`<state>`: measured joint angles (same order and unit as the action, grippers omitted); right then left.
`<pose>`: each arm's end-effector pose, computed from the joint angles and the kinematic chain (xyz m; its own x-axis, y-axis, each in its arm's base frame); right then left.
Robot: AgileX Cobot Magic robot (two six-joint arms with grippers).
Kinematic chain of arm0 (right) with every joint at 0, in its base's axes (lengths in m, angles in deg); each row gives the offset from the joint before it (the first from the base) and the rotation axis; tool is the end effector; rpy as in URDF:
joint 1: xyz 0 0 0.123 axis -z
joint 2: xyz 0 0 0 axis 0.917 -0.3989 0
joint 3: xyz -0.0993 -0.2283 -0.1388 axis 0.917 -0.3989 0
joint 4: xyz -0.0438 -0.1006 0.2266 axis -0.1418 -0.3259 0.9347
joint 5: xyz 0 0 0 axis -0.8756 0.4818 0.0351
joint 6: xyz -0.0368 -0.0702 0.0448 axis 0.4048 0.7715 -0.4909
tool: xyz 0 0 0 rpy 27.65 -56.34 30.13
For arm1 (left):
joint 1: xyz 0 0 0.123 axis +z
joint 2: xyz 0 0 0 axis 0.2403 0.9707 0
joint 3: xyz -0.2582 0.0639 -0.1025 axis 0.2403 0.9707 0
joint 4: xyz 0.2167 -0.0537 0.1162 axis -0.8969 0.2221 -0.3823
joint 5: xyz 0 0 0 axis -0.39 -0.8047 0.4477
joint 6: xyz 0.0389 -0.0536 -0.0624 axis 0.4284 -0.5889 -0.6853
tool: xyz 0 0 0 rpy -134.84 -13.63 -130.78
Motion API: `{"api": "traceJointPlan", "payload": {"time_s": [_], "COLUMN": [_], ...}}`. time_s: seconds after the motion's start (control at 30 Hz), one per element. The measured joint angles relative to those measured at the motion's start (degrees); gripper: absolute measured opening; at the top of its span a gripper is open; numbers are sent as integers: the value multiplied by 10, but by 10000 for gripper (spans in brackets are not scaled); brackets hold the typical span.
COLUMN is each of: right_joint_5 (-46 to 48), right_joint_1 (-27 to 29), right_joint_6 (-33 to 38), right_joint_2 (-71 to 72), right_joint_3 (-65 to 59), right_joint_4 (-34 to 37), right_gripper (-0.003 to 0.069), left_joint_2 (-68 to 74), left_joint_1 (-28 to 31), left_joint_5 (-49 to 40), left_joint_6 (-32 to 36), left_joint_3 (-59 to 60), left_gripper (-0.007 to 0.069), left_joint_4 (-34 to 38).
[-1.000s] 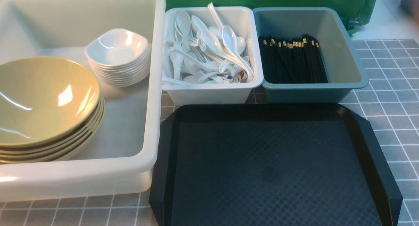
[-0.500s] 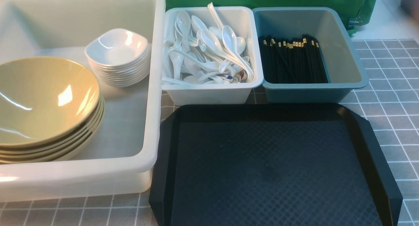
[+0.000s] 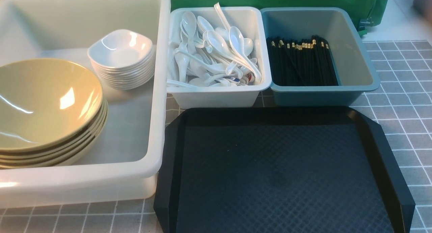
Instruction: On grey table put chopsticks spoon bowls plates into blue grey white boxes.
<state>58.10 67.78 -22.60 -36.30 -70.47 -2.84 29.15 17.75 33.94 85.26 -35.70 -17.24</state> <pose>0.0539 -0.0055 0.1761 -0.2425 -0.0008 -0.9702 0.0659 0.9977 -0.0173 0.0154 -0.0113 0.2855 -0.1966 0.0812 -0.9771 0.0840 0.9943 0.0658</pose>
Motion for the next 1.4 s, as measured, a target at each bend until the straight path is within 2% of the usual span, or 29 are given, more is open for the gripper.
{"api": "traceJointPlan", "payload": {"time_s": [0.43,0.53,0.6,0.83,0.93,1.07,1.23,1.4], "right_joint_5": [0,0,0,0,0,0,0,0], "right_joint_1": [0,0,0,0,0,0,0,0], "right_joint_6": [0,0,0,0,0,0,0,0], "right_joint_2": [0,0,0,0,0,0,0,0], "right_joint_3": [0,0,0,0,0,0,0,0], "right_joint_4": [0,0,0,0,0,0,0,0], "right_gripper": [51,57,59,62,64,69,78,79], "left_joint_2": [0,0,0,0,0,-3,-9,-9], "left_joint_1": [0,0,0,0,0,0,3,13], "left_joint_5": [0,23,72,335,409,400,294,239], "left_joint_6": [0,0,0,-25,-48,-83,-105,-106], "left_joint_3": [2,24,48,180,233,257,257,257], "left_gripper": [-8,-8,-8,-8,-8,-8,-8,-8], "left_joint_4": [0,-4,-17,-84,-117,-123,-117,-111]}}
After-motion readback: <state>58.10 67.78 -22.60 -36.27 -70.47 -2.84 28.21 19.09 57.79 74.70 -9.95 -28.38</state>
